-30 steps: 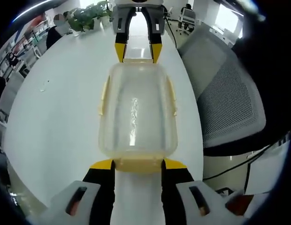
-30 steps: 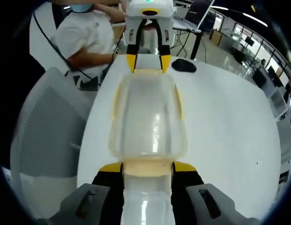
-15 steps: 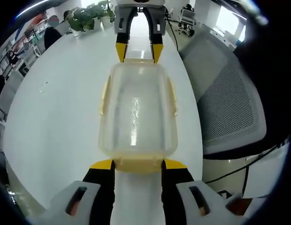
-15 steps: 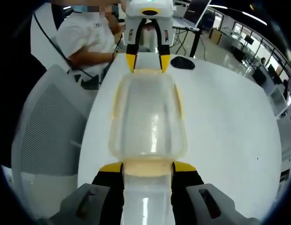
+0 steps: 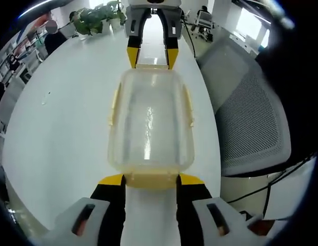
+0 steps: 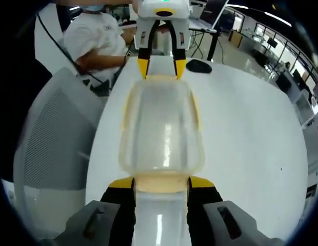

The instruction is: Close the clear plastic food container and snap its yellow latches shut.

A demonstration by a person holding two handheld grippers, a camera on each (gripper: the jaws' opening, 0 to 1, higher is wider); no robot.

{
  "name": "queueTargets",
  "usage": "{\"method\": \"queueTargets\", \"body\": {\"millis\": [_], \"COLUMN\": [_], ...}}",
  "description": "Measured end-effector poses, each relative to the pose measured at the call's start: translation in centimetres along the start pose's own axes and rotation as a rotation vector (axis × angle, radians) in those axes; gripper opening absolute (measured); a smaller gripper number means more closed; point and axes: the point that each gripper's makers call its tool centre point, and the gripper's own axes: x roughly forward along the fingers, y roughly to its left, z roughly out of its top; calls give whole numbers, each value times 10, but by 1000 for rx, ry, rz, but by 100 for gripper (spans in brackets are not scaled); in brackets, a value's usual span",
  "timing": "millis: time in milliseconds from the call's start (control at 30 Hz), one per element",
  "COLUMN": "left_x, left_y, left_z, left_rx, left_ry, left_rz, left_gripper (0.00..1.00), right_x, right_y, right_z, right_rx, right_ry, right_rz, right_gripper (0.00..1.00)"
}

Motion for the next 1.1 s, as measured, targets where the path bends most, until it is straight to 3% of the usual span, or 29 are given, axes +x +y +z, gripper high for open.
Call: {"method": "queueTargets", "body": {"millis": [1100], "left_x": [23], "left_y": [-7], "left_z": [47], "left_rx": [1], "left_ry": [16], "left_rz": [-10], "left_gripper": [37], "right_x": [-23], "right_y": [8], "right_z": [-47], "right_rx": [9], "right_ry": [-2], "right_rz": [-2], "right_gripper": [37]}}
